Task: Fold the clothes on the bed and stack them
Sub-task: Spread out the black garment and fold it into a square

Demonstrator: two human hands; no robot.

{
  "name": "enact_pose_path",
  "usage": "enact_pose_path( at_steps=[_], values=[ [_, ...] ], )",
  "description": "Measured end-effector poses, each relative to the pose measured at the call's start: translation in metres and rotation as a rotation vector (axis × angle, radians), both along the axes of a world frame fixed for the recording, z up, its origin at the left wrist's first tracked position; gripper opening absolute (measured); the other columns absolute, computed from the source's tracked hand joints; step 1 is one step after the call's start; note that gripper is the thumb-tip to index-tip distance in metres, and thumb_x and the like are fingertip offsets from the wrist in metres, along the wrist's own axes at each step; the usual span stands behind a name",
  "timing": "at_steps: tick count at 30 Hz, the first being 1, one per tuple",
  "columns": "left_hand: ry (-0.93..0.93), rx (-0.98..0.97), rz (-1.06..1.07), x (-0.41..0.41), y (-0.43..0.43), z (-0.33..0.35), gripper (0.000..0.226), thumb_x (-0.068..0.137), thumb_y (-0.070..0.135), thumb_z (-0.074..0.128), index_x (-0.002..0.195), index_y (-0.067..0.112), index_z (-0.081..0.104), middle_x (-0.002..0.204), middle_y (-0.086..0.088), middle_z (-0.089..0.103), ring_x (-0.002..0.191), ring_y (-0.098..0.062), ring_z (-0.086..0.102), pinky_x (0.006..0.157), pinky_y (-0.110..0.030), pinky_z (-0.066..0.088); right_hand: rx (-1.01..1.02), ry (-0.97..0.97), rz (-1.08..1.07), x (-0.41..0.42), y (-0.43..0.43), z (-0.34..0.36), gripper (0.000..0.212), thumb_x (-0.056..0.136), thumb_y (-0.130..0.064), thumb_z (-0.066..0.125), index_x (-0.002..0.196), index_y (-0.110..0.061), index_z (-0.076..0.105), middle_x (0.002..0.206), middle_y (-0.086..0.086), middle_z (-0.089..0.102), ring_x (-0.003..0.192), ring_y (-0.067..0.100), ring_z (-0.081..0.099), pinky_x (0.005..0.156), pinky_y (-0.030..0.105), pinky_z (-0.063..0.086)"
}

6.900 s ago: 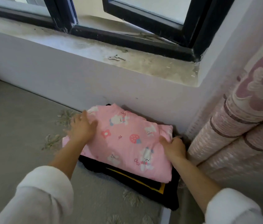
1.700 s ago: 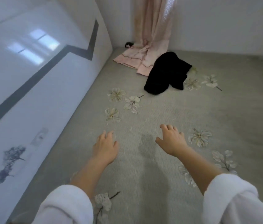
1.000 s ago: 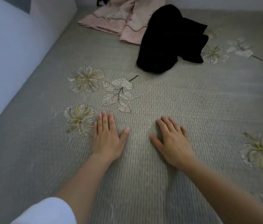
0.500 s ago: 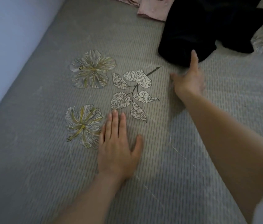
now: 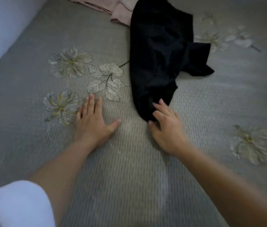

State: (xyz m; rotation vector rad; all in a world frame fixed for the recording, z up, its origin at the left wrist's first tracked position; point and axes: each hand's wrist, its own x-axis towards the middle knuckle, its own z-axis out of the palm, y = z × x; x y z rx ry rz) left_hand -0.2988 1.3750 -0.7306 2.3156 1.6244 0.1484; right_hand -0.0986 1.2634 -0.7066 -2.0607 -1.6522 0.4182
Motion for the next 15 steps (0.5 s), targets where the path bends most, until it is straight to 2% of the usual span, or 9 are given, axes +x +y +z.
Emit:
enact_pose_path(
  at_steps=[2, 3, 4, 5, 6, 8, 11, 13, 15],
  values=[
    [0.035, -0.074, -0.079, -0.010, -0.006, 0.002, 0.104, 0.077, 0.080, 0.036, 0.152, 0.021, -0.002, 0.160, 0.002, -0.010, 0.145, -0.011, -0.014, 0.116, -0.036, -0.007, -0.095, 0.158, 0.039, -0.007, -0.052, 0.010, 0.020, 0.095, -0.020, 0.051, 0.110, -0.013, 0.060, 0.140, -0.001, 0.050, 0.132, 0.011, 0.040, 0.101, 0.022, 0.031],
    [0.038, -0.093, -0.096, -0.016, -0.020, 0.002, 0.101, 0.077, 0.078, 0.035, 0.152, 0.021, -0.001, 0.160, 0.004, -0.009, 0.145, -0.010, -0.013, 0.116, -0.035, -0.007, -0.114, 0.189, 0.029, -0.012, -0.078, 0.015, 0.014, 0.095, -0.021, 0.049, 0.104, -0.015, 0.058, 0.124, -0.001, 0.061, 0.112, 0.010, 0.055, 0.088, 0.025, 0.042],
    [0.017, -0.096, -0.097, -0.023, -0.038, 0.001, 0.095, 0.081, 0.073, 0.036, 0.153, 0.022, 0.000, 0.160, 0.005, -0.009, 0.145, -0.009, -0.012, 0.116, -0.034, -0.007, -0.115, 0.211, 0.003, -0.019, -0.102, 0.021, 0.008, 0.095, -0.022, 0.047, 0.092, -0.017, 0.054, 0.099, -0.002, 0.065, 0.087, 0.008, 0.058, 0.070, 0.027, 0.045],
    [-0.020, -0.098, -0.091, -0.029, -0.059, -0.001, 0.088, 0.086, 0.066, 0.039, 0.153, 0.021, 0.003, 0.160, 0.005, -0.007, 0.146, -0.009, -0.011, 0.116, -0.034, -0.006, -0.112, 0.226, -0.032, -0.028, -0.125, 0.026, 0.013, 0.094, -0.022, 0.047, 0.082, -0.018, 0.046, 0.078, -0.001, 0.059, 0.069, 0.010, 0.053, 0.059, 0.029, 0.040],
    [-0.062, -0.117, -0.095, -0.032, -0.080, 0.001, 0.083, 0.090, 0.057, 0.044, 0.153, 0.019, 0.006, 0.160, 0.004, -0.004, 0.146, -0.011, -0.008, 0.117, -0.033, -0.004, -0.130, 0.224, -0.065, -0.037, -0.145, 0.030, 0.019, 0.094, -0.022, 0.047, 0.077, -0.019, 0.039, 0.068, -0.001, 0.052, 0.061, 0.012, 0.049, 0.055, 0.029, 0.035],
    [-0.107, -0.199, -0.123, -0.038, -0.114, 0.010, 0.074, 0.093, 0.040, 0.052, 0.152, 0.013, 0.015, 0.160, -0.002, 0.003, 0.147, -0.015, -0.003, 0.118, -0.032, 0.000, -0.177, 0.204, -0.087, -0.053, -0.184, 0.037, 0.021, 0.093, -0.023, 0.046, 0.076, -0.020, 0.035, 0.063, 0.000, 0.048, 0.057, 0.012, 0.046, 0.053, 0.030, 0.033],
    [-0.177, -0.393, -0.069, -0.032, -0.146, 0.038, 0.060, 0.097, 0.030, 0.049, 0.148, 0.005, 0.028, 0.158, -0.012, 0.018, 0.146, -0.022, 0.013, 0.115, -0.029, 0.010, -0.286, 0.189, -0.109, -0.063, -0.228, 0.044, 0.002, 0.093, -0.022, 0.045, 0.093, -0.020, 0.044, 0.069, 0.003, 0.058, 0.062, 0.020, 0.054, 0.059, 0.039, 0.044],
    [-0.188, -0.334, -0.042, -0.025, -0.182, 0.059, 0.067, 0.096, 0.037, 0.048, 0.150, 0.009, 0.021, 0.156, -0.016, 0.021, 0.143, -0.028, 0.020, 0.114, -0.034, 0.016, -0.413, 0.145, -0.128, -0.061, -0.256, 0.057, 0.024, 0.091, -0.023, 0.046, 0.114, -0.025, 0.048, 0.085, 0.004, 0.065, 0.075, 0.023, 0.061, 0.067, 0.036, 0.049],
    [-0.098, -0.125, -0.284, -0.013, -0.229, 0.073, 0.073, 0.091, 0.044, 0.049, 0.152, 0.023, 0.016, 0.160, -0.010, 0.008, 0.146, -0.027, 0.009, 0.115, -0.041, 0.015, -0.571, 0.095, -0.119, -0.052, -0.284, 0.067, 0.036, 0.088, -0.024, 0.048, 0.124, -0.028, 0.052, 0.101, 0.005, 0.067, 0.090, 0.024, 0.062, 0.075, 0.033, 0.050]
  ],
)
